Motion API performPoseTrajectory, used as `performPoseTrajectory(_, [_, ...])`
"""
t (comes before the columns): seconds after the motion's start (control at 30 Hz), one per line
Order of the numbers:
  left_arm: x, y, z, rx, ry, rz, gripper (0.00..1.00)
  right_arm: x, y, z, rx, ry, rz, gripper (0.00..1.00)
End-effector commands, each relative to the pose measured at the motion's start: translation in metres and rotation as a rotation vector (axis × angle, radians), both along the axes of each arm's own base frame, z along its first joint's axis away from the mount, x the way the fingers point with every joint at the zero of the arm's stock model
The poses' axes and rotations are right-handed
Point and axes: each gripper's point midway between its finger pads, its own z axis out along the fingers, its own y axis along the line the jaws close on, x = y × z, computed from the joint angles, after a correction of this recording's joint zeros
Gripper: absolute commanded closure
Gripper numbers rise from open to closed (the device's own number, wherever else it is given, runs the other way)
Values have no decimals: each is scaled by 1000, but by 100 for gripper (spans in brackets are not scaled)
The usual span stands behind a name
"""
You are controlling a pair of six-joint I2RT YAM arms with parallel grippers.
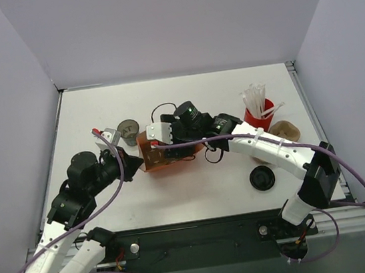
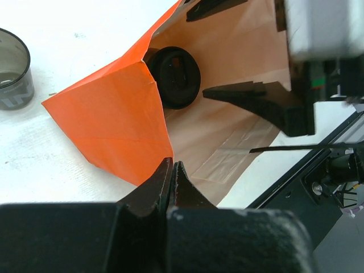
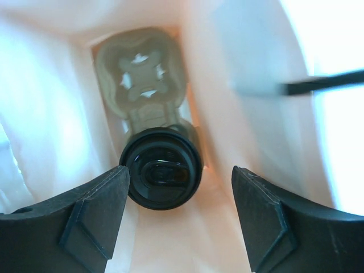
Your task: Pack the takeout coffee
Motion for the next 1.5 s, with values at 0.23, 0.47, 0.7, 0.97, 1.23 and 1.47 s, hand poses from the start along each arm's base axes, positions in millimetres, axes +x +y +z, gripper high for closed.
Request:
performPoseTrajectory(0.23, [32, 11, 26, 31, 4, 148, 100, 32, -6, 117, 391, -25, -266, 28])
performPoseTrajectory(0.47, [50, 13, 39, 25, -10, 213, 82, 51, -25, 169, 629, -43, -525, 25])
performPoseTrajectory(0.7, [65, 19, 52, 61, -27, 267, 66, 60, -61, 201, 792, -84, -769, 22])
performPoseTrajectory(0.97, [77, 24, 75, 65, -72, 313, 59, 60, -107, 205, 799, -119, -980, 24])
performPoseTrajectory(1.23, [77, 36, 110, 124, -133, 334, 31, 88, -211, 152, 609, -106, -1335, 28])
performPoseTrajectory(1.47, [44, 43, 123, 119, -143, 278, 8, 82, -280, 109, 574, 24, -1571, 39])
